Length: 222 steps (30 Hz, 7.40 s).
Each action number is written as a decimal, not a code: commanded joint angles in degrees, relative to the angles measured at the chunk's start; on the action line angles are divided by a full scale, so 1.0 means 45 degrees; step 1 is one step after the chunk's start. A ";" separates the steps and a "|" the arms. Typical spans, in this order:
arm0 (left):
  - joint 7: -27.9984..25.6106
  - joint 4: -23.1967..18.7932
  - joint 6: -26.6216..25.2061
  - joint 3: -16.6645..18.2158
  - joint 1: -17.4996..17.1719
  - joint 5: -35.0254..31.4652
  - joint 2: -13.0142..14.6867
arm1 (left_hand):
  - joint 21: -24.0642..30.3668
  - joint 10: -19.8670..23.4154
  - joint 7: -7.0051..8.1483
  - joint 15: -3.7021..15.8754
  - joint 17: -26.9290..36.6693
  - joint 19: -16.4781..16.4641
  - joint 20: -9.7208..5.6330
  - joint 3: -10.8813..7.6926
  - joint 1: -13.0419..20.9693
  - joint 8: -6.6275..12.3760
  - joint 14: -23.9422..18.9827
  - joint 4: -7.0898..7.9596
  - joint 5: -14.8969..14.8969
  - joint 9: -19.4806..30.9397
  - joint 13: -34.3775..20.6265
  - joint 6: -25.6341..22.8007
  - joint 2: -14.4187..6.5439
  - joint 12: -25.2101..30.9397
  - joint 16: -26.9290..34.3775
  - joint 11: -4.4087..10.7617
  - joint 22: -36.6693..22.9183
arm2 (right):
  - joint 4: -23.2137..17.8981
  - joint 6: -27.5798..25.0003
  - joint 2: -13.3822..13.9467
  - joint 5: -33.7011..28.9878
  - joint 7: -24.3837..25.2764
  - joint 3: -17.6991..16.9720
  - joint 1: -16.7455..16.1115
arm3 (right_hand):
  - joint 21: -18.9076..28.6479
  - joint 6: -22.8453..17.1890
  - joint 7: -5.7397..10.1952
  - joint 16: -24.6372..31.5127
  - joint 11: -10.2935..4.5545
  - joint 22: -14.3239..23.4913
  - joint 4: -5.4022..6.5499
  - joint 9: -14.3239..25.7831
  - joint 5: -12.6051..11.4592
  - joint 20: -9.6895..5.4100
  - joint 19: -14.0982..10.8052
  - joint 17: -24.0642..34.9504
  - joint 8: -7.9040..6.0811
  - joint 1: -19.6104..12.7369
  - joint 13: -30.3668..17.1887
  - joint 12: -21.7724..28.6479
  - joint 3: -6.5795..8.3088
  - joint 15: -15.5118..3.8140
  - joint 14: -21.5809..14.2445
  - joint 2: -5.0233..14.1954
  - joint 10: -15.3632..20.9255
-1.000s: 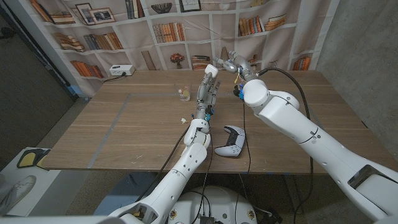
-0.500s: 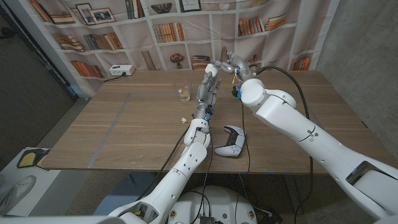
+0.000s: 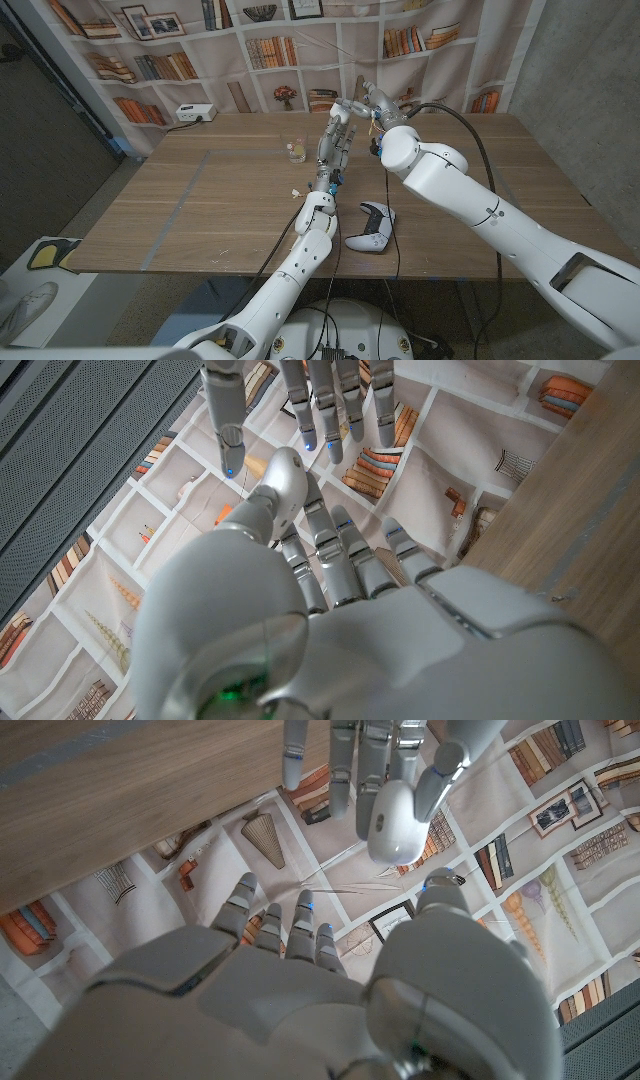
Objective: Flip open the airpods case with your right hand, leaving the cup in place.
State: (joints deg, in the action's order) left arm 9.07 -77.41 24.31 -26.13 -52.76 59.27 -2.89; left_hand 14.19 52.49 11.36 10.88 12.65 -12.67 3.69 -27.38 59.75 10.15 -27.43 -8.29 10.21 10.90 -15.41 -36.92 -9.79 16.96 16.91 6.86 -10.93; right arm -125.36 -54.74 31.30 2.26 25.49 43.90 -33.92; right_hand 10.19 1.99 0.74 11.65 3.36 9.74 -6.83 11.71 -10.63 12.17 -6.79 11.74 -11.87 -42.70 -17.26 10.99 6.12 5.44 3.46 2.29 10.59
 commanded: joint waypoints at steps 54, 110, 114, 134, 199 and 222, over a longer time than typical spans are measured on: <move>0.1238 0.0153 -0.0396 0.0246 -0.0057 0.0660 0.0015 | -0.0120 0.0631 -0.0067 0.0551 0.0307 0.0240 -0.0062 -0.0310 -0.0101 0.0359 -0.0601 0.0467 0.0130 -0.0076 -0.1080 -0.1060 -0.0308 -0.0112 0.0035 0.1034 -0.0023 | -0.0090 -0.1327 -0.0445 -0.1039 0.0081 0.0645 0.0335 | 0.0129 0.0075 0.0517 0.0078 -0.0452 0.0002 -0.0534 0.0029 -0.0091 -0.0015 0.0066 -0.0021 -0.0077 -0.1485 0.0140 0.0089 0.0676 -0.0503 0.0281 0.0608 -0.0480; 0.2057 0.0484 -0.0658 0.0408 0.0123 0.0964 0.0020 | -0.0070 0.0713 -0.0208 0.0542 0.0634 0.0159 -0.0188 -0.0317 0.0037 0.0287 -0.1029 0.0373 0.0112 -0.0071 -0.1261 -0.1153 -0.0267 -0.0011 0.0308 0.1026 -0.0055 | 0.0012 -0.1405 -0.0630 -0.0980 0.0303 0.0517 0.0331 | 0.0213 -0.0425 0.1041 0.0237 -0.0962 -0.0024 -0.0223 0.0030 -0.0189 -0.0100 -0.0474 0.0054 -0.0192 -0.2051 0.0253 0.0252 0.1426 -0.1208 0.0238 0.1920 -0.0252; 0.2152 0.0487 -0.0693 0.0466 0.0107 0.1048 0.0030 | -0.0071 0.0713 -0.0178 0.0539 0.0640 0.0163 -0.0187 -0.0322 0.0037 0.0288 -0.1023 0.0374 0.0112 -0.0070 -0.1271 -0.1166 -0.0265 -0.0008 0.0301 0.1028 -0.0056 | 0.0058 -0.1456 -0.0666 -0.0989 0.0320 0.0565 0.0359 | 0.0221 -0.0467 0.1096 0.0267 -0.1024 -0.0026 -0.0165 0.0032 -0.0198 -0.0111 -0.0535 0.0076 -0.0200 -0.2072 0.0259 0.0285 0.1515 -0.1236 0.0218 0.2003 -0.0174; 0.2643 0.0443 -0.0864 0.0586 0.0112 0.1201 0.0220 | -0.0078 0.0702 -0.0165 0.0556 0.0725 0.0192 -0.0204 -0.0294 0.0022 0.0263 -0.1041 0.0379 0.0101 -0.0066 -0.1329 -0.1148 -0.0259 0.0004 0.0331 0.1030 -0.0059 | 0.0214 -0.1448 -0.0839 -0.0906 0.0360 0.0598 0.0397 | 0.0209 -0.0493 0.1073 0.0323 -0.0986 -0.0030 0.0033 0.0037 -0.0169 -0.0075 -0.0625 0.0121 -0.0183 -0.1942 0.0269 0.0316 0.1587 -0.1198 0.0197 0.1947 -0.0100; 0.3042 -0.0451 -0.0495 0.0871 -0.0225 0.1375 0.0710 | -0.0076 0.0703 -0.0198 0.0538 0.1036 0.0220 -0.0167 -0.0280 0.0039 0.0248 -0.0987 0.0394 0.0103 -0.0058 -0.1551 -0.1188 -0.0272 0.0074 0.0410 0.1044 -0.0064 | 0.0266 0.2419 -0.0951 0.0269 0.0859 -0.1389 -0.1677 | 0.0079 -0.1461 0.0379 0.0694 -0.0133 0.0003 0.3818 0.0099 -0.0432 0.0025 -0.0322 0.0594 -0.0311 0.3391 0.0494 0.0331 0.0630 -0.0620 0.0045 0.1812 0.0150; 0.3665 -0.0149 -0.0695 0.1277 -0.0197 0.1764 0.1058 | -0.0080 0.0682 -0.0202 0.0533 0.1103 0.0240 -0.0164 -0.0315 0.0034 0.0276 -0.0947 0.0401 0.0104 -0.0055 -0.1624 -0.1287 -0.0274 0.0083 0.0383 0.1045 -0.0063 | 0.1205 0.5093 -0.1110 0.2970 -0.0039 -0.2648 -0.2275 | 0.0259 -0.1753 -0.0099 0.0574 0.0301 -0.0024 0.3853 0.0009 -0.0649 -0.0464 -0.0465 0.0565 -0.0096 0.6861 0.0961 0.0194 -0.0175 -0.1267 -0.0074 0.1633 -0.0185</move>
State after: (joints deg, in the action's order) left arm 24.17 -78.37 22.24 -21.21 -54.05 66.50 0.68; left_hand 13.75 51.47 10.55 11.20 17.44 -11.76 2.77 -28.13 59.43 11.04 -29.99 -6.74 10.19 10.54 -15.45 -42.28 -10.12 16.96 18.47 7.87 -11.05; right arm -122.01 -38.05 26.64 11.32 26.01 33.89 -42.92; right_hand 10.84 -5.43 0.69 14.42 4.49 9.63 10.42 11.71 -13.01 11.01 -7.76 14.36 -12.49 -13.14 -13.07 11.86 5.91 0.83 3.30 9.23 9.67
